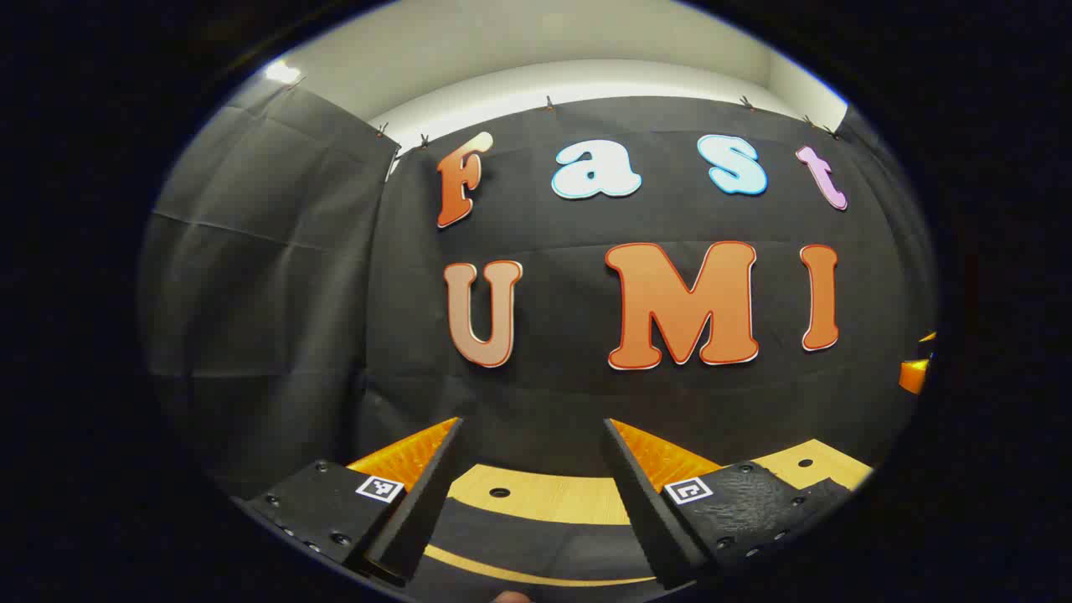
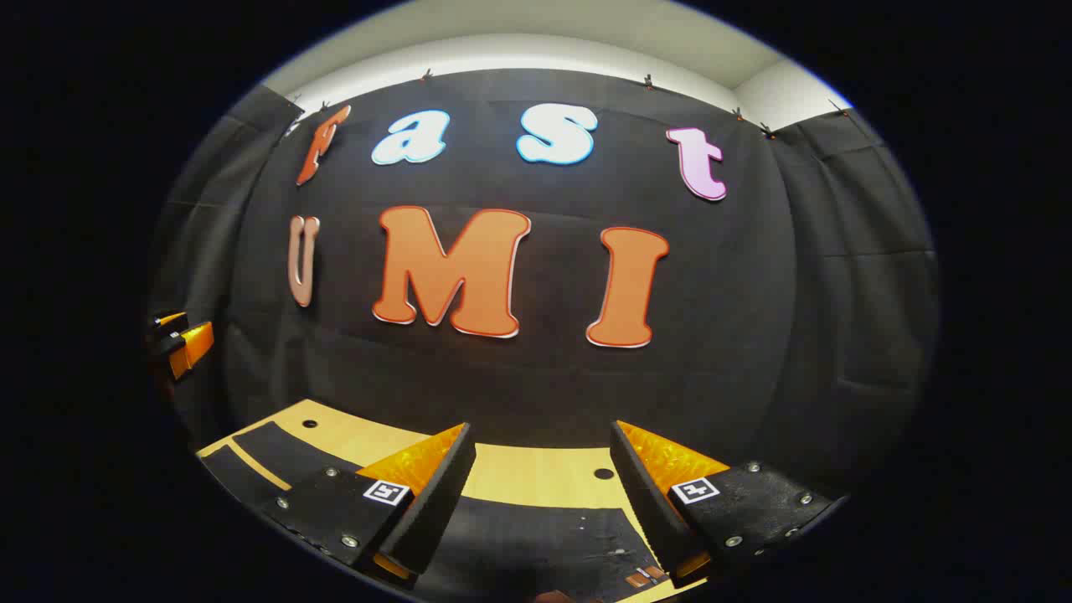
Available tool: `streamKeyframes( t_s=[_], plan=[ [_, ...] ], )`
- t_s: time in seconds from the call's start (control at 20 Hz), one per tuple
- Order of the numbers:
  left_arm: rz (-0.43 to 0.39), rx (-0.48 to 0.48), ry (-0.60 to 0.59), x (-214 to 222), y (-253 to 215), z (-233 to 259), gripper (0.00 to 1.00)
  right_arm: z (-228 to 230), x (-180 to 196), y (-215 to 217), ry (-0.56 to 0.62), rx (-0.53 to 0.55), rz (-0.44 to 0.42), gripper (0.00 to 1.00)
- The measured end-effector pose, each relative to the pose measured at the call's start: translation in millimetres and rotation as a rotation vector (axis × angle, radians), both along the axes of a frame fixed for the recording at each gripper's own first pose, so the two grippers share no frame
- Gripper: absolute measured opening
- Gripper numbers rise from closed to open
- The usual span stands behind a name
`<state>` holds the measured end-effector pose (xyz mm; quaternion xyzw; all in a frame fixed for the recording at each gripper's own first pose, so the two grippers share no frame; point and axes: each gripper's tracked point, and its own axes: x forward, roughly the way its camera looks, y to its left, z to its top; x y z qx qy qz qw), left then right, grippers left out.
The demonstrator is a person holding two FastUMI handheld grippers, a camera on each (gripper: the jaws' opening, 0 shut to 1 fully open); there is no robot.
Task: Grasp the waist and the cuffs of the jeans and fold them to make the two legs overlap; first hold the waist and fold one-third of the jeans toward the cuffs, then hold the cuffs and fold the remaining one-third in the same direction to finish folding.
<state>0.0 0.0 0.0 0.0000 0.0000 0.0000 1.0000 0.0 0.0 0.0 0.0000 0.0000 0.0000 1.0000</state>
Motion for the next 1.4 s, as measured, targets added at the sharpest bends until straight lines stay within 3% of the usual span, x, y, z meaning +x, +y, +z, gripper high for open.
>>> streamKeyframes(
  t_s=[0.25,0.55,0.7,0.95,1.15,1.4],
  plan=[
    [-0.094,-0.005,0.008,38,-19,-8,0.95,-19,17,9,0.073,-0.019,-0.04,0.98],
    [-0.09,-0.019,-0.003,82,3,0,0.96,-24,43,39,0.136,-0.02,-0.021,0.98],
    [-0.093,0.001,-0.02,94,8,6,0.97,-16,48,48,0.121,0.018,-0.019,0.98],
    [-0.106,-0.06,-0.009,92,11,0,0.98,-2,40,47,0.052,0.011,-0.057,0.98],
    [-0.092,-0.043,-0.008,87,28,0,0.98,-14,31,43,0.07,0.016,-0.069,0.98],
    [0.045,-0.023,0.067,75,88,-26,0.98,-49,14,21,0.153,0.023,-0.112,0.98]
  ],
)
